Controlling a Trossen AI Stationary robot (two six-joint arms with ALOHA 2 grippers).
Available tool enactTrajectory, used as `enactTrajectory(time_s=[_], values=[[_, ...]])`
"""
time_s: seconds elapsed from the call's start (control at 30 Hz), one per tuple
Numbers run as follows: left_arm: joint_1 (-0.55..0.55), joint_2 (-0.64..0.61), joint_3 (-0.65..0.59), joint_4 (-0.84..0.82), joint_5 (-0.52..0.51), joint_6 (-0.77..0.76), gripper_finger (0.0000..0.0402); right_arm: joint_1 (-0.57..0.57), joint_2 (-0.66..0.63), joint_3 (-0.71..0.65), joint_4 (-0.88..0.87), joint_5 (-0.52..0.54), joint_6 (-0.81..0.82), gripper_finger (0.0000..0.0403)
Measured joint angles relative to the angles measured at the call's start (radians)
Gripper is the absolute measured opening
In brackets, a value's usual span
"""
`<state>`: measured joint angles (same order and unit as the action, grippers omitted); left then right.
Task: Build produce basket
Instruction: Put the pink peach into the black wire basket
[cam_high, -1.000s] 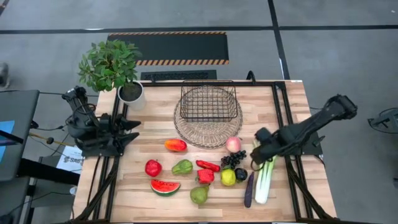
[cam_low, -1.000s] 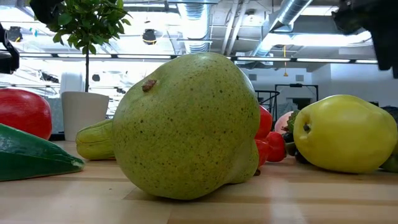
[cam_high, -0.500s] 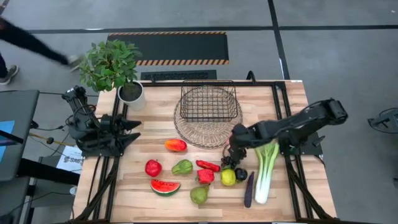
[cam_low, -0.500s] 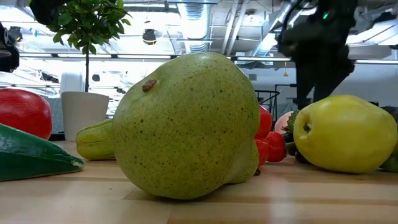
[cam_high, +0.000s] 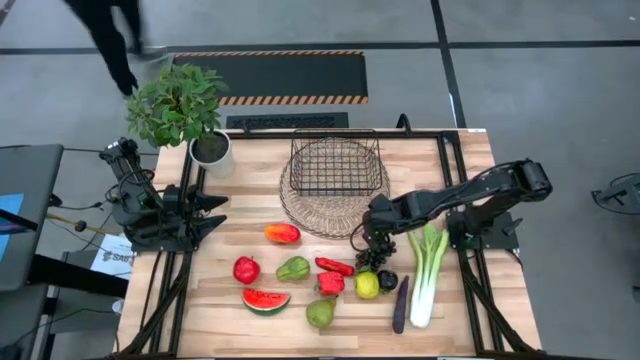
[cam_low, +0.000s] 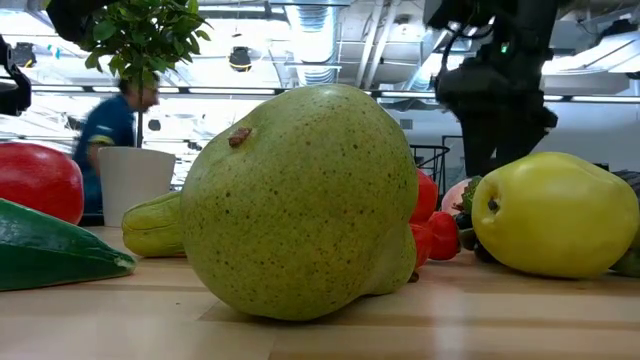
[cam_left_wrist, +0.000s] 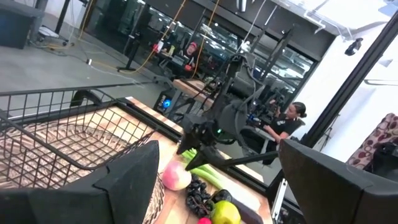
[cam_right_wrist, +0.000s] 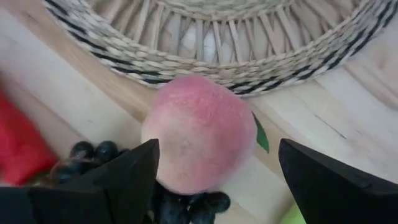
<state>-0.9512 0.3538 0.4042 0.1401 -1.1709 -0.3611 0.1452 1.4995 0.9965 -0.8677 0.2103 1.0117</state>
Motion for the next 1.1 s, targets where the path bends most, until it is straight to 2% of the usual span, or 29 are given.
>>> enactTrajectory(time_s=[0.37,0.57,0.9,1.1], values=[[0.0,0.0,0.0,-0.033,-0.004,-0.012,0.0315,-0.005,0.12,0.008,0.085,-0.002,-0.016,0.0348],[0.0,0.0,0.0,-0.051,-0.009,-0.03,0.0315,-0.005,0.11,0.006,0.079,-0.011,0.003,0.0335],[0.0,0.0,0.0,-0.053,-0.013,-0.046,0.0315,-0.001,0.083,0.003,0.063,-0.023,0.009,0.0278],[0.0,0.0,0.0,-0.052,-0.014,-0.047,0.0315,-0.001,0.061,0.0,0.053,-0.041,0.011,0.0269]])
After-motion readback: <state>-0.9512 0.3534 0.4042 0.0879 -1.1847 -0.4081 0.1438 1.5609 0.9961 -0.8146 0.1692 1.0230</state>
